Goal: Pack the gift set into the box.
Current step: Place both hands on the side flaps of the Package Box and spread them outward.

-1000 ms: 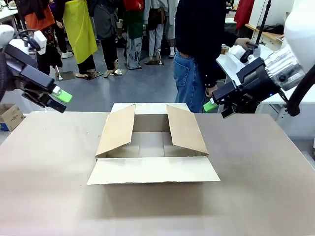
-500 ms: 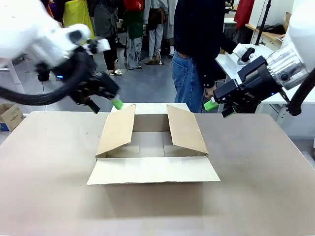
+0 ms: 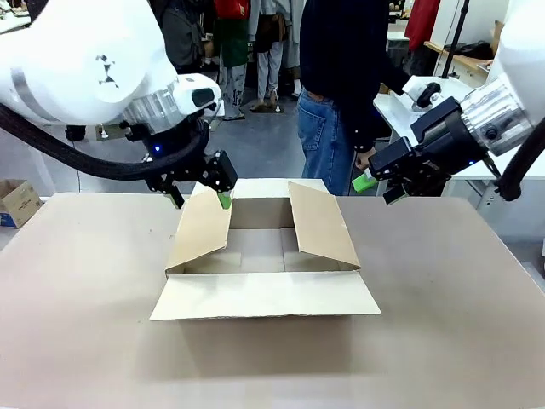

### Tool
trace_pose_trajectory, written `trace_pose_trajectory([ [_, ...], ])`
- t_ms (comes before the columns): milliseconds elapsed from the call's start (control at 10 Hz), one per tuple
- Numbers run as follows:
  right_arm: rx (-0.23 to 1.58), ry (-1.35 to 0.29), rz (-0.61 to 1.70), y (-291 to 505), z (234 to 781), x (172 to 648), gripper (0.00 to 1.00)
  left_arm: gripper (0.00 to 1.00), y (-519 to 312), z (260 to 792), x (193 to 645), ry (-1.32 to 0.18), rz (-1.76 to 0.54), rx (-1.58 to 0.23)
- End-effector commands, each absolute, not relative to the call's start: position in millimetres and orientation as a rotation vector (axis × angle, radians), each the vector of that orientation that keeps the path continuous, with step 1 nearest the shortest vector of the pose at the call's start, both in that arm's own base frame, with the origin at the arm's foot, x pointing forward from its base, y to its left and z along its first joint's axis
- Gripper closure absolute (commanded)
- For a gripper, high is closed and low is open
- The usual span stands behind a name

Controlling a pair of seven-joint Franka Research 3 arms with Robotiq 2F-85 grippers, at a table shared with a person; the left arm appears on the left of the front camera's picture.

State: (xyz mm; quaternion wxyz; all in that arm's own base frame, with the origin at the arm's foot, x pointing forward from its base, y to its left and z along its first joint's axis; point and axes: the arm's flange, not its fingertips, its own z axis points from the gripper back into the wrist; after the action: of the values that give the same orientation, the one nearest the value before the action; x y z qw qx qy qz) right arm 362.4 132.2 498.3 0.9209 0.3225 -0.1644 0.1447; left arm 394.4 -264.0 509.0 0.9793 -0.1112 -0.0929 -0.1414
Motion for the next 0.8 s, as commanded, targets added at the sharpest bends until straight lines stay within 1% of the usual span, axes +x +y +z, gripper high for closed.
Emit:
trace_pose_trajectory([
  [0,0.661,-0.331,0.285,133.8,500.1,361.8,0.0,0.0,-266.0,498.4,397.0,-0.167,-0.269,-0.204],
  [100,0.661,-0.331,0.285,133.8,500.1,361.8,0.0,0.0,-283.4,490.2,400.3,-0.129,-0.254,-0.149],
  [200,0.661,-0.331,0.285,133.8,500.1,361.8,0.0,0.0,-297.7,486.0,409.7,-0.125,-0.182,-0.118],
  [300,0.661,-0.331,0.285,133.8,500.1,361.8,0.0,0.0,-310.2,482.3,417.8,-0.099,-0.188,-0.078],
  [700,0.661,-0.331,0.285,133.8,500.1,361.8,0.0,0.0,-344.8,457.7,446.6,-0.122,-0.046,0.097],
])
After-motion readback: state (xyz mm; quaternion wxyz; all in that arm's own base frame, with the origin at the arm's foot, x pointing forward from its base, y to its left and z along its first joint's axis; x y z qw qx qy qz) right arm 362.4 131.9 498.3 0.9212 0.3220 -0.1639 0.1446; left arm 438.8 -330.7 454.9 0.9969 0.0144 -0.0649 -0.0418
